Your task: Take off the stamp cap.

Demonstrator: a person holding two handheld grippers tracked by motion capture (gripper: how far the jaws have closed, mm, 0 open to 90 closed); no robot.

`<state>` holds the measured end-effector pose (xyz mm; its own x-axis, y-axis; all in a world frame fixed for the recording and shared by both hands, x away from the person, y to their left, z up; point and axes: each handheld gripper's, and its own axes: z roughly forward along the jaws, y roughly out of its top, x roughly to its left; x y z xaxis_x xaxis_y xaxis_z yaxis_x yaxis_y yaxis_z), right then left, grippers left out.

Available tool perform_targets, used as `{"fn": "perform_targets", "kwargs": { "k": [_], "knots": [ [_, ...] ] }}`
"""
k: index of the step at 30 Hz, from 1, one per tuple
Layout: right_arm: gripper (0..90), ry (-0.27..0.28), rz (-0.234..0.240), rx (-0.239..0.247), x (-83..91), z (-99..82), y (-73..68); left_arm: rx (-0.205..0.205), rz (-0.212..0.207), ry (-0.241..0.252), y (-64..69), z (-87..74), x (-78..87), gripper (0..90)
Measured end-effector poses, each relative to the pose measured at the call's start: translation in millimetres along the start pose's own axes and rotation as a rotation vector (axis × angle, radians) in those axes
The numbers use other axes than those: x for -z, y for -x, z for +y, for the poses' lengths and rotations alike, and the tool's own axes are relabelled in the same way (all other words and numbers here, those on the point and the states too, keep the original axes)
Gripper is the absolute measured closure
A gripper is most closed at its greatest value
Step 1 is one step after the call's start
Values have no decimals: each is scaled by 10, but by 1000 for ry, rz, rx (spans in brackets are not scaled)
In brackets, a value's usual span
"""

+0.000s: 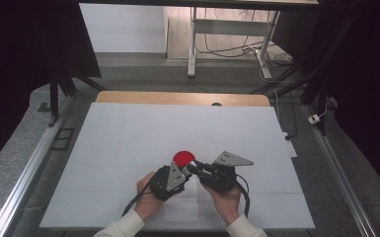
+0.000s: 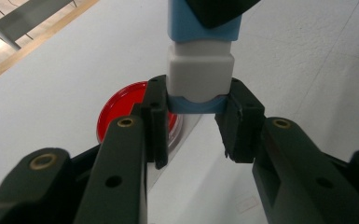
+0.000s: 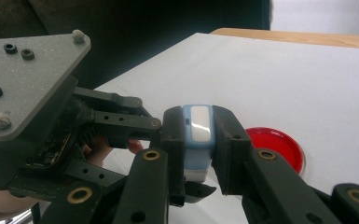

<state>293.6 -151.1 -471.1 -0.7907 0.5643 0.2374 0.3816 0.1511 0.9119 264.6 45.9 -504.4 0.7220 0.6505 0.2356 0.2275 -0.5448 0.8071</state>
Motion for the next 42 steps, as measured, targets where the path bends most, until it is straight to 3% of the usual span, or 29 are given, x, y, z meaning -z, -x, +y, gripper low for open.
{"fn": "perform_targets", "kwargs": {
  "k": [13, 23, 24, 29, 42],
  "knots": [
    [748, -4, -5, -2, -1, -5, -2, 33, -23, 9, -14, -24, -6, 655],
    [747, -30, 3, 17, 6, 22, 12, 9, -22, 8, 0, -30, -16, 656],
    [746, -30, 3, 18, 3, 17, 12, 12, -27, 8, -6, -31, -16, 656],
    [749, 8, -29, 21, 77, 41, 20, 104, -37, -6, -121, -116, -27, 658],
    [749, 29, -33, 0, 137, 55, 85, 116, -30, 14, -165, -114, 30, 656]
  ]
}}
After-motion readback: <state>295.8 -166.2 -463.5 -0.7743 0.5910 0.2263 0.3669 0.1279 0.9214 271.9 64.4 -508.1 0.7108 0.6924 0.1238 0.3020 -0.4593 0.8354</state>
